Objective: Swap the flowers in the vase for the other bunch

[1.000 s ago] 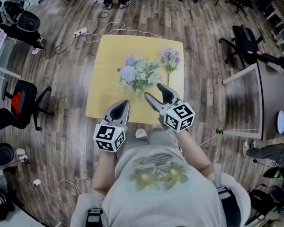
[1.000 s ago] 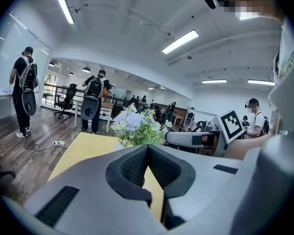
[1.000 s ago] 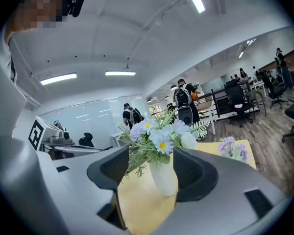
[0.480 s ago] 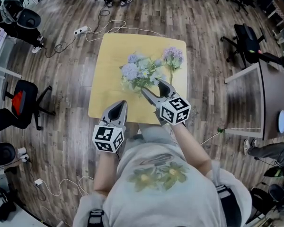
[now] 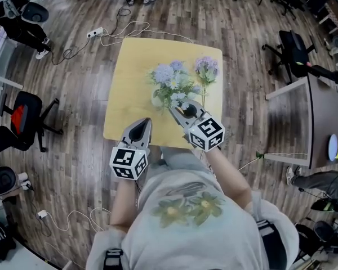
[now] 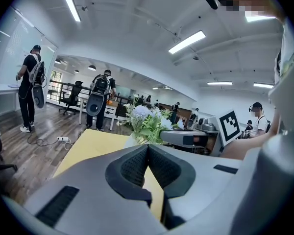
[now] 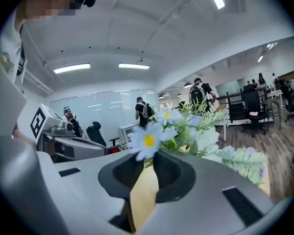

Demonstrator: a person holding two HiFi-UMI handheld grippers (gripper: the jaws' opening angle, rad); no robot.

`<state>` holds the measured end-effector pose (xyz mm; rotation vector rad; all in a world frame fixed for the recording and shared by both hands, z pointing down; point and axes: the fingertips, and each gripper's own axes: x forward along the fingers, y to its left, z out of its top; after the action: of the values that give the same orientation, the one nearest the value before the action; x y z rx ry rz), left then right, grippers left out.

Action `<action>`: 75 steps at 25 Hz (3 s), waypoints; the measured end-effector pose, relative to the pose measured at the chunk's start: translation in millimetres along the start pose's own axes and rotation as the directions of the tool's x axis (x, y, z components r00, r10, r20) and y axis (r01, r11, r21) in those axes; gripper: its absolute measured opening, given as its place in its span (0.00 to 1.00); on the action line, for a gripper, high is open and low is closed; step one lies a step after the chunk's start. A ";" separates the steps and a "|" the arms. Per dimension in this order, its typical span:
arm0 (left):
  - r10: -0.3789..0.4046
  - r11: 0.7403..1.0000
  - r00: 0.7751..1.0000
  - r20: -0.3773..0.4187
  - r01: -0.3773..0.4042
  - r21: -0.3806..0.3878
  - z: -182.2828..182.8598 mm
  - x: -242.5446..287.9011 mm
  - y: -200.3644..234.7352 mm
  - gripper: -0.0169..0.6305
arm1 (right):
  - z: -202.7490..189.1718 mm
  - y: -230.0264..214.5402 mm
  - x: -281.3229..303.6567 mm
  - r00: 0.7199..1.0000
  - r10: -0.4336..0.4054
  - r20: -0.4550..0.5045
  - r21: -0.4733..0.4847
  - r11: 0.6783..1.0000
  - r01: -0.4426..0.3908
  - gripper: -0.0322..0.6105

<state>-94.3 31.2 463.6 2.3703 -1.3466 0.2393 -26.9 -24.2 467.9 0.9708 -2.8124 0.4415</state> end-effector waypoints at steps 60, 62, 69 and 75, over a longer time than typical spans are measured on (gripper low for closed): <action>-0.194 0.916 0.971 -0.143 0.231 0.327 -56.7 179.2 95.9 0.59 | -4.9 -5.9 34.7 0.893 0.422 -0.154 -0.051 0.900 -0.434 0.13; -0.187 0.917 0.972 -0.141 0.224 0.331 -56.7 183.8 95.3 0.58 | -5.1 -7.0 35.5 0.893 0.426 -0.143 -0.035 0.900 -0.435 0.13; -0.189 0.917 0.972 -0.141 0.226 0.328 -55.4 188.8 90.9 0.53 | -4.3 -20.0 29.0 0.914 0.394 -0.097 0.002 0.919 -0.395 0.13; -0.181 0.914 0.973 -0.142 0.220 0.341 -59.2 186.5 92.5 0.53 | -32.1 -38.4 17.1 0.951 0.281 -0.132 0.067 0.959 -0.275 0.31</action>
<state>-73.1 -131.8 604.4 2.7240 -1.0702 0.5858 -15.5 -52.7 510.9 0.5249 -2.8276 0.5868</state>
